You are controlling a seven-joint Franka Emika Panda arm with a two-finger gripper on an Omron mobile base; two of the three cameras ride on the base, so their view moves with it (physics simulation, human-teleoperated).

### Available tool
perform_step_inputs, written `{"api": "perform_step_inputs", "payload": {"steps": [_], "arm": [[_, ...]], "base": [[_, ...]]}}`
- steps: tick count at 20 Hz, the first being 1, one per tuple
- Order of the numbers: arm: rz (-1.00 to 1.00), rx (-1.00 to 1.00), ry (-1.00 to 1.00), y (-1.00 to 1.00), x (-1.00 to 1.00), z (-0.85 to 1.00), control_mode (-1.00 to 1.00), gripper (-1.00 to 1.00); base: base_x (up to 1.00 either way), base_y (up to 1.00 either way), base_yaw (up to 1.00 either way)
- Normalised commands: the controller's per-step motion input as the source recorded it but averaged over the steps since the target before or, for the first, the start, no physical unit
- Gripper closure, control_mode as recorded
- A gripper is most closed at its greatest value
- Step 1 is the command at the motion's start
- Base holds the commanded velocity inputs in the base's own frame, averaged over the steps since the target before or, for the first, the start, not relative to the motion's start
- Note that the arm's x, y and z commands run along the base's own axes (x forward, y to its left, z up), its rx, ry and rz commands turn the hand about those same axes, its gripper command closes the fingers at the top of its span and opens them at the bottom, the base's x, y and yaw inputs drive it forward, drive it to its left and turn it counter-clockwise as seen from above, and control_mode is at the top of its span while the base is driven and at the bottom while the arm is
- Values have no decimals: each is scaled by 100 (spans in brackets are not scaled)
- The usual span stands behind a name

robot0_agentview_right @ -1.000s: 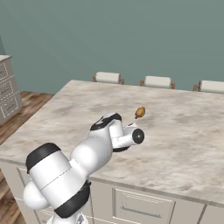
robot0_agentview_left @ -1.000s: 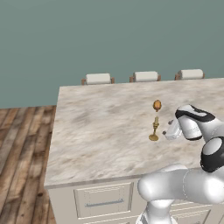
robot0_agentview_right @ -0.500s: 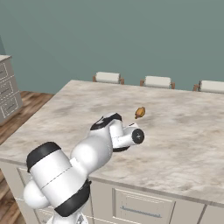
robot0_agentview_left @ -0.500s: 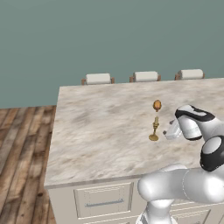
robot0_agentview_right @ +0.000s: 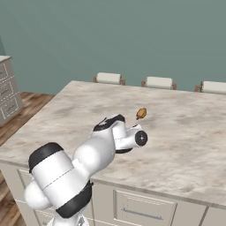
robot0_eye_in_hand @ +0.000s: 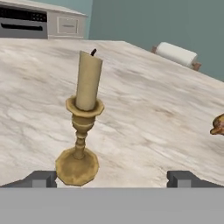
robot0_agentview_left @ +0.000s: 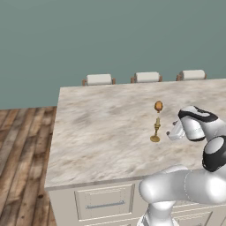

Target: Pick the candle and candle from the dining table and place them in the open cabinet. Close the cabinet after placing the objects.

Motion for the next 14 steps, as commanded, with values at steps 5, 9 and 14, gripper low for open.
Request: {"api": "perform_step_inputs", "payload": {"steps": [5, 9, 14], "arm": [[0, 0, -2, 19, -29, 0, -100, -100], [0, 0, -1, 20, -17, 0, -100, -100], [0, 0, 0, 18, -4, 0, -100, -100]], "base": [[0, 0, 0], [0, 0, 0], [0, 0, 0]]}}
